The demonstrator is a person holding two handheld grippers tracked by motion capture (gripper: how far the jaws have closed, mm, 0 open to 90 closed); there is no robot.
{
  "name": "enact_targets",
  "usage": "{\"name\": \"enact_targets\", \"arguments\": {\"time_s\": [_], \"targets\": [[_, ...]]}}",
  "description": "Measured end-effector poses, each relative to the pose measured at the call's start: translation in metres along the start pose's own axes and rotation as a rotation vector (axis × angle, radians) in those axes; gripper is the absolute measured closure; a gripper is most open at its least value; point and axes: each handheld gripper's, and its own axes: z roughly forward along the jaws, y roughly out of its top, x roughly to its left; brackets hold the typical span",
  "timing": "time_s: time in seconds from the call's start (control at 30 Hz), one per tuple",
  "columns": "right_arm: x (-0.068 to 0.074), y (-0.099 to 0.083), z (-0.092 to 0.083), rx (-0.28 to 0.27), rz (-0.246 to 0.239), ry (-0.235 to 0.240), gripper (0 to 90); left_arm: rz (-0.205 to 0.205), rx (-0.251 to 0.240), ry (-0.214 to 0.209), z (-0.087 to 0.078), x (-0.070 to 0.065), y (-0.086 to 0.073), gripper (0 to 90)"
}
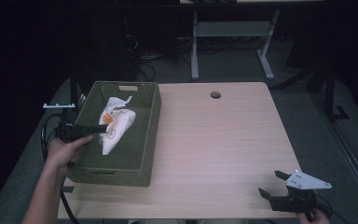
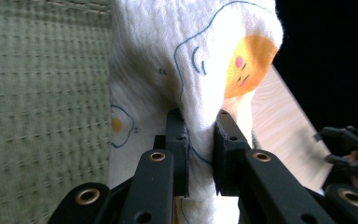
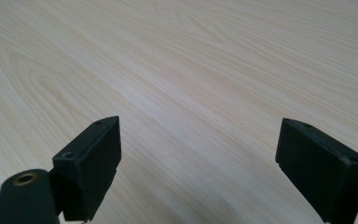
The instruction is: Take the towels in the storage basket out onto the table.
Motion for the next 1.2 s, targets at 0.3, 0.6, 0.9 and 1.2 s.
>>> {"name": "enact_targets", "arguments": {"time_s": [0.3,0.6,0.9,1.2], "targets": [[0.000,0.000,0.001,0.005,0.005,0.003,13.9,-0.025,-0.044,-0.089,0.001,0.003,-0.004,79.0],[0.001,0.000,0.001,0.008,0.000,0.004,13.8,-0.007,-0.064,-0.147,0.003,-0.007,0.002,79.0],[0.000,0.000,0.001,0.003,-0.001,0.007,13.9,0.006,-0.064,-0.165,0.009,-0.018,0.010,79.0],[0.001,0.001,0.001,-0.001,-0.007,0.008,13.9,0.038,-0.058,-0.173,0.014,-0.033,0.018,79.1]]}}
